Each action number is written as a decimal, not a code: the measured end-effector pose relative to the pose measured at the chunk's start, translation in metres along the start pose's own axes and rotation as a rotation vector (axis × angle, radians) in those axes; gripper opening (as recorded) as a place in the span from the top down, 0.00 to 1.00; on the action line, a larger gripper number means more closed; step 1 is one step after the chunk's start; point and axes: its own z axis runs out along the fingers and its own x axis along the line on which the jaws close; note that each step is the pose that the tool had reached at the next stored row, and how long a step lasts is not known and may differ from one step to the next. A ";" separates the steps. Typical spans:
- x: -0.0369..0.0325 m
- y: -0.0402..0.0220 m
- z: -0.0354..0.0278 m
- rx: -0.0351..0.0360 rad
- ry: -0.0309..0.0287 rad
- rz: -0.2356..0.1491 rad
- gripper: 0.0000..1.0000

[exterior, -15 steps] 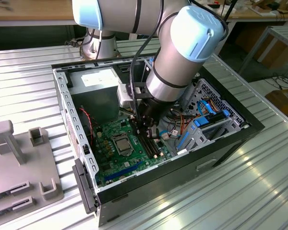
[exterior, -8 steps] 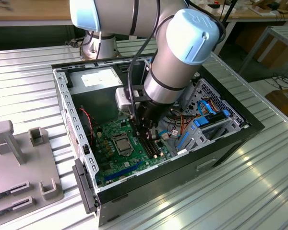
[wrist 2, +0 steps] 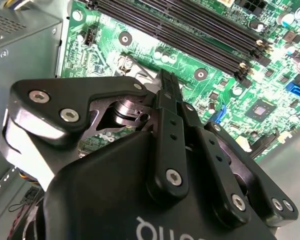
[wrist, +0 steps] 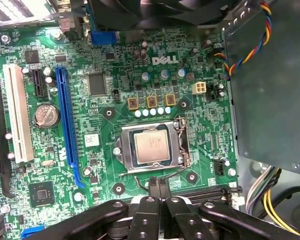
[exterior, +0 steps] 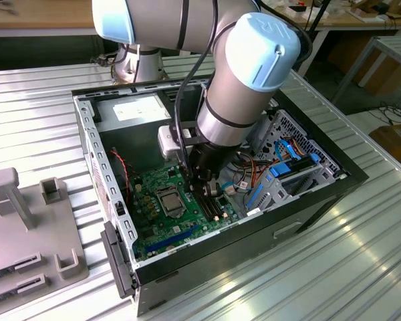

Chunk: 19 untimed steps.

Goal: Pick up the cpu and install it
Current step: 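Install the first cpu locking lever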

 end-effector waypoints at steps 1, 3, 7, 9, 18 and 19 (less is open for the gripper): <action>0.0005 0.0010 0.0002 0.0021 0.0008 -0.007 0.89; 0.0023 0.0012 0.0001 0.0042 0.0015 -0.016 0.89; 0.0066 0.0010 0.0018 0.0065 0.0021 -0.028 0.89; 0.0068 0.0008 0.0038 0.0063 0.0026 -0.038 0.89; 0.0078 0.0007 0.0117 0.0047 0.0053 -0.074 0.89; 0.0079 0.0007 0.0120 0.0045 0.0056 -0.076 0.89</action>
